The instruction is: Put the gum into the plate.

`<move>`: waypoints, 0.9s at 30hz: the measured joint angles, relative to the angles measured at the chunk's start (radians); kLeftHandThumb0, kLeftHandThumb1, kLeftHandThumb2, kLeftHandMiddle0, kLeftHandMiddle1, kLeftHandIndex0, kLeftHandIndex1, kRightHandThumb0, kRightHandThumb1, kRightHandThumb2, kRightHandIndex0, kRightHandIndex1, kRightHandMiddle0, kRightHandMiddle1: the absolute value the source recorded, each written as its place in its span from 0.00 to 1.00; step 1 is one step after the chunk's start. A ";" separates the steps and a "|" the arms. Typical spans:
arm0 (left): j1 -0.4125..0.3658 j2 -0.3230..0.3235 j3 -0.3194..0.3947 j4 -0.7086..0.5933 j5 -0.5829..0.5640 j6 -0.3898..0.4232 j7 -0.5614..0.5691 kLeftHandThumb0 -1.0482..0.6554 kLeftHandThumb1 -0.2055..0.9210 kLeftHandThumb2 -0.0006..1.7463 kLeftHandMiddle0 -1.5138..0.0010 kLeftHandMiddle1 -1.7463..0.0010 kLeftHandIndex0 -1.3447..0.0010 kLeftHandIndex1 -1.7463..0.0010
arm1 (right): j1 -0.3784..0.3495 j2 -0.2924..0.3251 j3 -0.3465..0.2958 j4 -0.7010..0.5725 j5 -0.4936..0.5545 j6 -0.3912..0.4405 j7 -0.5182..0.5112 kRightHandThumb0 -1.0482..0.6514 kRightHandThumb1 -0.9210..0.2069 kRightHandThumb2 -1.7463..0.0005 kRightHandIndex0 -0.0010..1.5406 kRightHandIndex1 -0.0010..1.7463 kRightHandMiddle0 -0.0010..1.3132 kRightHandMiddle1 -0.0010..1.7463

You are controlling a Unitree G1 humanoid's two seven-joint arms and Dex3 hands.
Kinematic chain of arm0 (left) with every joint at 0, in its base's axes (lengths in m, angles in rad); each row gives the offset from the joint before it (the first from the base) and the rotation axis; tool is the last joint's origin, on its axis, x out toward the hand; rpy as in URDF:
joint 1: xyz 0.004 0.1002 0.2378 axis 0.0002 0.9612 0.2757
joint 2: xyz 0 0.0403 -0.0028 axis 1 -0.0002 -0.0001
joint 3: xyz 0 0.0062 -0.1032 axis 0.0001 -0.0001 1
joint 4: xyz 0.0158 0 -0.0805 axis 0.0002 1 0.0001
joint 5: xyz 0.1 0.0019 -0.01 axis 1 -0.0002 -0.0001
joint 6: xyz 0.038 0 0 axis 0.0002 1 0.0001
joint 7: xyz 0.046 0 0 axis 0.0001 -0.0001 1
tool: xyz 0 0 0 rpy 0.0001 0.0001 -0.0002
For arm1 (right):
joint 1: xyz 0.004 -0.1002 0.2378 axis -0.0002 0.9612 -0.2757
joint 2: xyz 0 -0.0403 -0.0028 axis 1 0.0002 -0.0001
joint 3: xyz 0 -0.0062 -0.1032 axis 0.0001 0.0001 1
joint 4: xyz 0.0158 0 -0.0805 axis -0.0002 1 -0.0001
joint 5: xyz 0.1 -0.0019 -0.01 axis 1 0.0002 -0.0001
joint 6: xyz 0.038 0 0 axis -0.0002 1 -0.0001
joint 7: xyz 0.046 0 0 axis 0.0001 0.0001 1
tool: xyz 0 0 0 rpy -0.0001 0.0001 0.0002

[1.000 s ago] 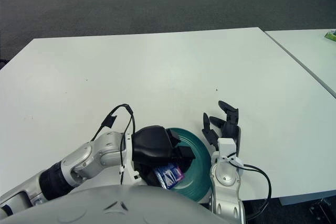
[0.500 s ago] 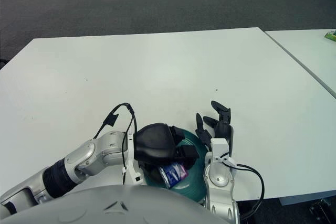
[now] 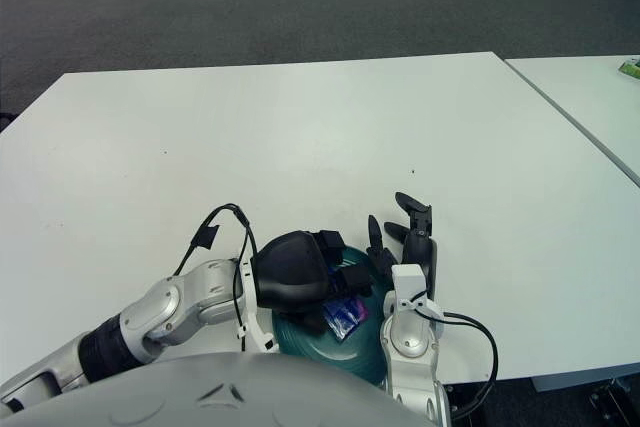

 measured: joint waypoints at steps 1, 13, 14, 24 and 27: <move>0.001 0.001 0.001 -0.006 0.004 0.002 0.001 0.05 1.00 0.41 0.74 0.92 1.00 0.73 | 0.000 0.000 0.001 -0.004 0.000 0.007 -0.001 0.31 0.00 0.72 0.14 0.56 0.00 0.49; 0.009 0.022 0.026 -0.056 -0.004 0.005 -0.008 0.00 1.00 0.48 0.78 0.98 1.00 0.86 | 0.001 0.002 0.017 -0.051 0.001 0.086 -0.019 0.33 0.00 0.71 0.15 0.50 0.00 0.48; 0.009 0.024 0.028 -0.060 -0.008 0.006 -0.015 0.00 1.00 0.49 0.78 0.98 1.00 0.87 | 0.001 0.002 0.019 -0.054 0.001 0.091 -0.021 0.33 0.00 0.71 0.15 0.50 0.00 0.48; 0.025 0.030 0.043 -0.082 -0.056 0.028 -0.057 0.00 1.00 0.54 0.75 0.98 1.00 0.90 | 0.002 0.002 0.021 -0.070 0.013 0.116 -0.024 0.33 0.00 0.71 0.18 0.51 0.00 0.47; 0.029 0.031 0.049 -0.085 -0.068 0.028 -0.057 0.00 1.00 0.55 0.74 0.98 1.00 0.90 | 0.002 0.002 0.020 -0.074 0.016 0.120 -0.023 0.33 0.00 0.70 0.18 0.50 0.00 0.46</move>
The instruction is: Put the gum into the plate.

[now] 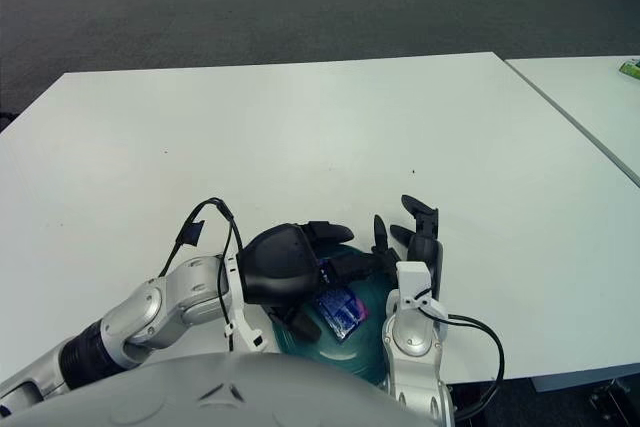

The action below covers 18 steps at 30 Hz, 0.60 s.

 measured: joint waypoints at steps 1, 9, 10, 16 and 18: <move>0.000 0.000 0.002 -0.002 -0.002 0.000 0.000 0.00 1.00 0.55 0.74 0.98 1.00 0.90 | 0.000 0.000 0.000 -0.001 0.002 0.002 0.000 0.33 0.00 0.70 0.18 0.49 0.00 0.46; 0.002 0.031 0.039 -0.053 -0.071 0.008 -0.056 0.00 1.00 0.52 0.88 1.00 1.00 0.94 | 0.002 0.000 -0.005 -0.009 0.008 0.011 0.000 0.33 0.00 0.72 0.20 0.49 0.00 0.49; 0.001 0.046 0.052 -0.077 -0.098 0.016 -0.084 0.00 1.00 0.51 0.91 1.00 1.00 0.95 | 0.001 0.000 -0.007 -0.008 0.012 0.009 0.000 0.35 0.01 0.72 0.20 0.52 0.00 0.51; 0.001 0.067 0.116 -0.215 -0.226 0.132 -0.240 0.00 1.00 0.49 0.97 1.00 1.00 0.98 | -0.002 -0.001 -0.060 0.060 0.072 -0.080 -0.001 0.40 0.11 0.65 0.19 0.62 0.00 0.61; 0.001 0.037 0.129 -0.240 -0.248 0.176 -0.261 0.00 1.00 0.47 0.96 0.99 0.99 0.98 | -0.002 -0.002 -0.073 0.076 0.085 -0.106 0.001 0.40 0.12 0.64 0.20 0.61 0.00 0.61</move>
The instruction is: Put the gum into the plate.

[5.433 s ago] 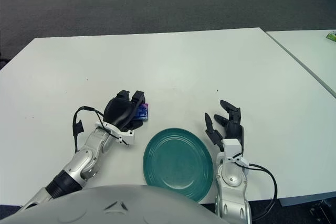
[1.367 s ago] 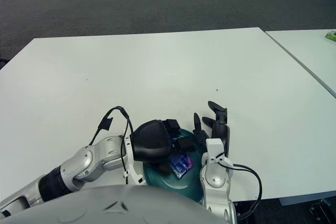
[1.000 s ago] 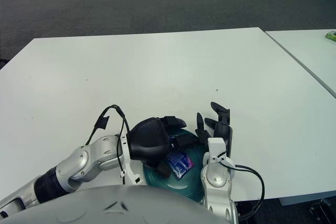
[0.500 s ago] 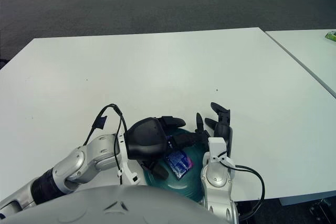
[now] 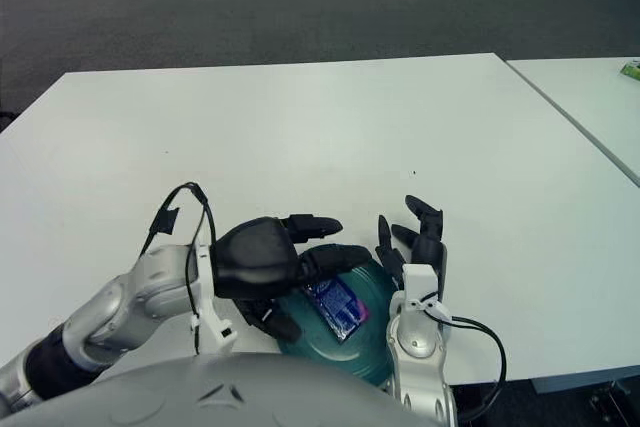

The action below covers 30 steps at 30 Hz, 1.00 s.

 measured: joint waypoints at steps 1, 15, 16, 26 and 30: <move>0.002 -0.019 0.007 -0.007 -0.011 0.022 0.000 0.00 1.00 0.47 0.96 0.99 0.98 0.98 | 0.000 -0.001 -0.005 0.004 0.006 -0.010 0.005 0.40 0.12 0.63 0.20 0.60 0.00 0.61; 0.242 -0.138 0.151 0.058 -0.153 0.218 0.127 0.00 1.00 0.37 0.83 0.99 0.99 0.82 | -0.007 -0.027 -0.086 0.021 0.054 -0.047 0.121 0.32 0.00 0.73 0.25 0.44 0.00 0.50; 0.260 -0.149 0.166 0.069 -0.170 0.238 0.144 0.00 1.00 0.38 0.82 0.99 1.00 0.79 | -0.008 -0.031 -0.089 0.026 0.047 -0.054 0.127 0.32 0.00 0.73 0.26 0.44 0.00 0.49; 0.301 -0.333 0.232 0.132 -0.254 0.340 0.343 0.00 1.00 0.43 0.73 0.95 0.98 0.54 | -0.011 -0.042 -0.120 0.066 0.003 -0.128 0.170 0.31 0.00 0.71 0.33 0.47 0.00 0.47; 0.307 -0.365 0.244 0.154 -0.290 0.355 0.374 0.04 1.00 0.42 0.77 0.79 0.95 0.46 | -0.014 -0.044 -0.143 0.085 0.004 -0.163 0.189 0.31 0.00 0.71 0.35 0.48 0.00 0.47</move>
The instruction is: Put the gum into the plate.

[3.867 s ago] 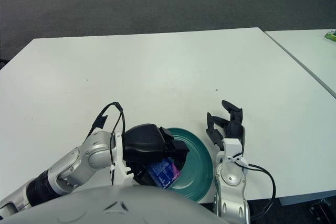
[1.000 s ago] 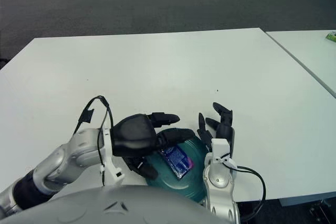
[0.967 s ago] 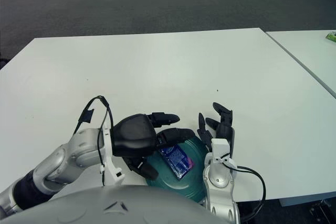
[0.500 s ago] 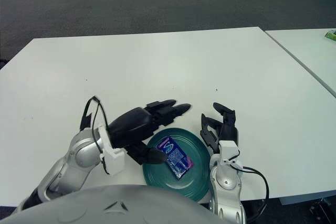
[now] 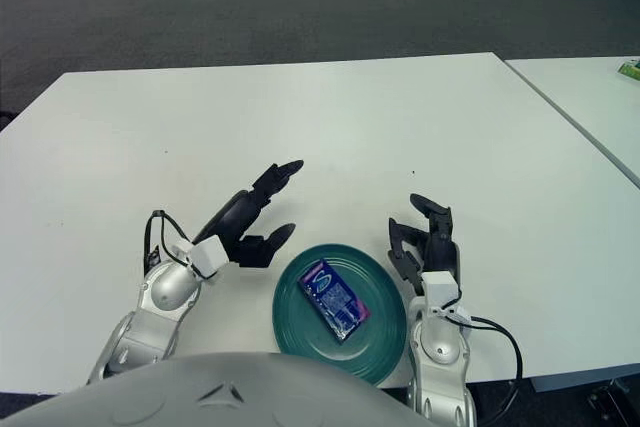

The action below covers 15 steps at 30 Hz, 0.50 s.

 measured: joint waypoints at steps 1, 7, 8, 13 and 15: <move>0.001 -0.001 0.015 0.018 -0.024 -0.005 0.004 0.07 1.00 0.42 0.79 0.71 0.93 0.44 | -0.001 -0.001 -0.006 0.006 0.001 -0.008 0.004 0.31 0.00 0.71 0.35 0.48 0.00 0.47; -0.001 0.009 0.164 0.180 -0.178 -0.060 0.015 0.15 1.00 0.43 0.78 0.56 0.89 0.40 | -0.006 -0.003 -0.028 0.028 0.001 -0.037 0.019 0.32 0.00 0.71 0.35 0.48 0.00 0.47; -0.002 0.014 0.191 0.207 -0.203 -0.067 0.018 0.16 1.00 0.43 0.78 0.56 0.89 0.40 | -0.006 -0.003 -0.031 0.028 0.000 -0.039 0.019 0.32 0.00 0.72 0.35 0.49 0.00 0.47; -0.011 0.023 0.276 0.317 -0.302 -0.112 0.023 0.17 1.00 0.44 0.77 0.54 0.87 0.39 | -0.001 -0.003 -0.033 0.020 -0.008 -0.036 0.022 0.32 0.00 0.71 0.34 0.49 0.00 0.46; -0.015 0.022 0.286 0.341 -0.326 -0.137 0.023 0.17 1.00 0.45 0.76 0.54 0.86 0.39 | 0.001 -0.003 -0.034 0.017 -0.009 -0.034 0.027 0.32 0.00 0.71 0.34 0.50 0.00 0.46</move>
